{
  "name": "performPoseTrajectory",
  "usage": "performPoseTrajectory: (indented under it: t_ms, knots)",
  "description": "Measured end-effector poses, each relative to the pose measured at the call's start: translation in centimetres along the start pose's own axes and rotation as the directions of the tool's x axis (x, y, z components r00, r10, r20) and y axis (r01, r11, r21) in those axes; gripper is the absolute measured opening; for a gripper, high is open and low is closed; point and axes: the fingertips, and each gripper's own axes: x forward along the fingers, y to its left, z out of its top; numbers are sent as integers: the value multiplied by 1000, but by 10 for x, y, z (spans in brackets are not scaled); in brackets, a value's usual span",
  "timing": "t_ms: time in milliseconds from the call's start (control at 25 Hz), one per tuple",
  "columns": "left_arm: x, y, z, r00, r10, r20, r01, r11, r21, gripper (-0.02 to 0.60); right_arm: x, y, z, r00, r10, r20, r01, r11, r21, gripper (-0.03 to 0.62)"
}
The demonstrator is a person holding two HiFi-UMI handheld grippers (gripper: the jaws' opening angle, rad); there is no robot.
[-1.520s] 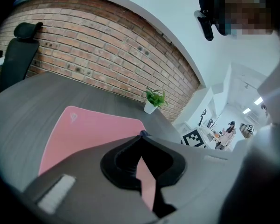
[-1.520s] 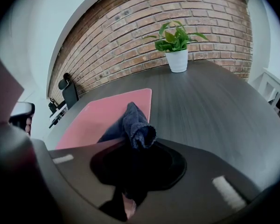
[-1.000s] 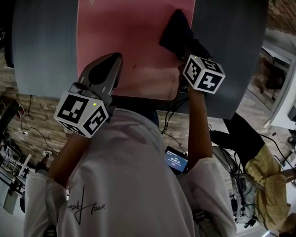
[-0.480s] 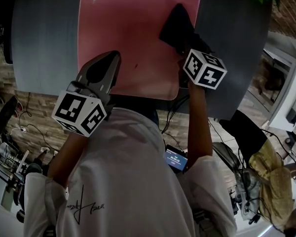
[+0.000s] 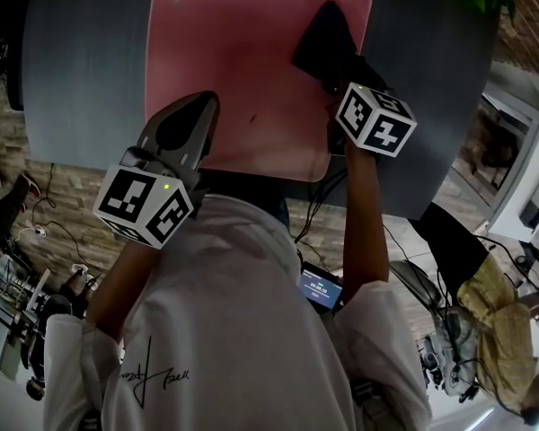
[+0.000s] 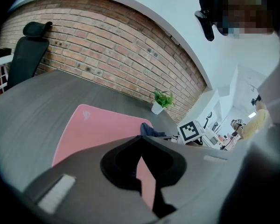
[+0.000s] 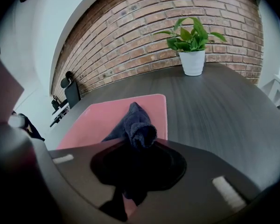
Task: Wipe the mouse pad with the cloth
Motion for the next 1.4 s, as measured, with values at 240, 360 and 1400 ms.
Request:
performPoseTrajectory:
  t_ms: [240, 360, 1400]
  knots:
    - [-7, 9, -1, 1000, 13, 5, -13, 1000, -11, 12, 6, 7, 5, 1000, 5, 2, -5, 1000, -11, 75]
    - [-11, 14, 2, 1000, 14, 15, -14, 999, -33, 12, 9, 13, 8, 1000, 3, 6, -3, 1000, -17, 75]
    - [-22, 45, 7, 999, 31, 20, -30, 998, -62, 12, 33, 39, 22, 1000, 10, 3, -10, 999, -45, 74]
